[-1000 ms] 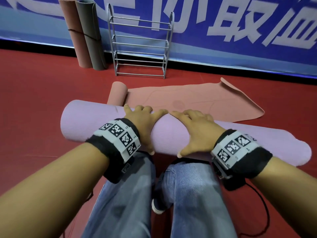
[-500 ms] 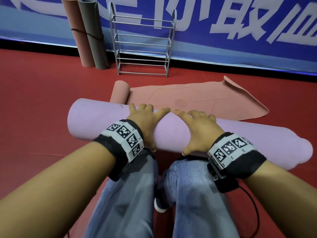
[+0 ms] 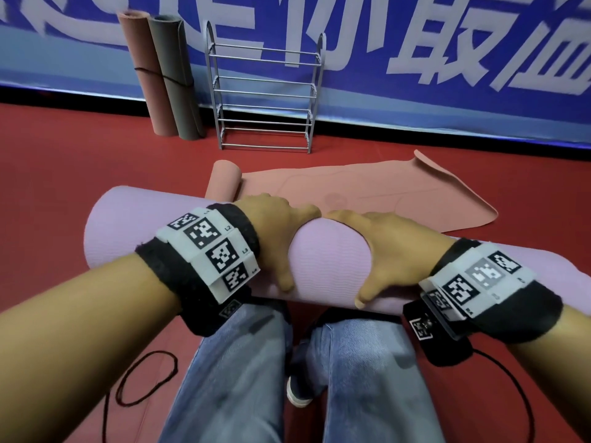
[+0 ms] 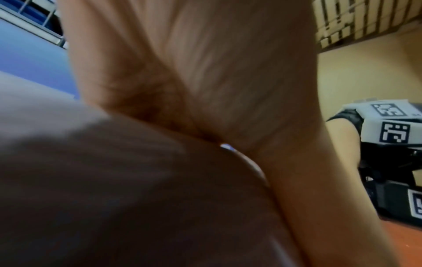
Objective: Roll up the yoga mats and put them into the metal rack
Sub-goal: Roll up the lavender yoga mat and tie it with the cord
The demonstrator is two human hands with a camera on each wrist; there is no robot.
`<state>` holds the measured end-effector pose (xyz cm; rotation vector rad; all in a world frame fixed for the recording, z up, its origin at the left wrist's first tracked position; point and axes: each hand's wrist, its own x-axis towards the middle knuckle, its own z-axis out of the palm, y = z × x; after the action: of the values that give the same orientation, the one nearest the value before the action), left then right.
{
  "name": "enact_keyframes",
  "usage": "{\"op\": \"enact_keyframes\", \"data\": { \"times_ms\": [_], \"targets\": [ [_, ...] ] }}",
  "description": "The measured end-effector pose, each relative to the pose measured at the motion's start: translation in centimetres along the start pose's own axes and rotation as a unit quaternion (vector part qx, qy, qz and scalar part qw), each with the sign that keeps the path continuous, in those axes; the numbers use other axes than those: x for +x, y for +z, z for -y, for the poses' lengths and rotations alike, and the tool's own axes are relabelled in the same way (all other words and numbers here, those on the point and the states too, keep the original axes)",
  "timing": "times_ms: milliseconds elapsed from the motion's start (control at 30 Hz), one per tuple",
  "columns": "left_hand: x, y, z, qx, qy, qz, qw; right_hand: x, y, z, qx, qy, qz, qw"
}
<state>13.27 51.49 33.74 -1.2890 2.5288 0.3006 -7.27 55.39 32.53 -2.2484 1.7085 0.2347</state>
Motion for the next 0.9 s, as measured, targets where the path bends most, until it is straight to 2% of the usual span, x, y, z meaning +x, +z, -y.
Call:
{"op": "enact_keyframes", "data": {
  "times_ms": [167,333,500,733,900],
  "targets": [
    [1.1,1.5,0.8,-0.071,-0.017,0.073,0.995,1.5,1.0,0.1,0.005,-0.003,0.061,0.998],
    [2.5,0.9,1.8,-0.140,-0.043,0.128,0.981,1.4,2.4,1.5,-0.073,0.004,0.024,0.997],
    [1.6,1.1,1.2,-0.023,-0.072,0.072,0.995,1.9,2.8,1.2,-0.043,0.009,0.001,0.999],
    [0.4,3.5,0.2,0.021,-0.076,0.019,0.997,3.7,2.1,0.3,-0.009,0.009,0.008,1.000],
    [1.4,3.6,1.0,0.018,-0.080,-0.021,0.996,2.6,3.9,1.1,-0.073,0.014,-0.034,0.997]
  ]
}}
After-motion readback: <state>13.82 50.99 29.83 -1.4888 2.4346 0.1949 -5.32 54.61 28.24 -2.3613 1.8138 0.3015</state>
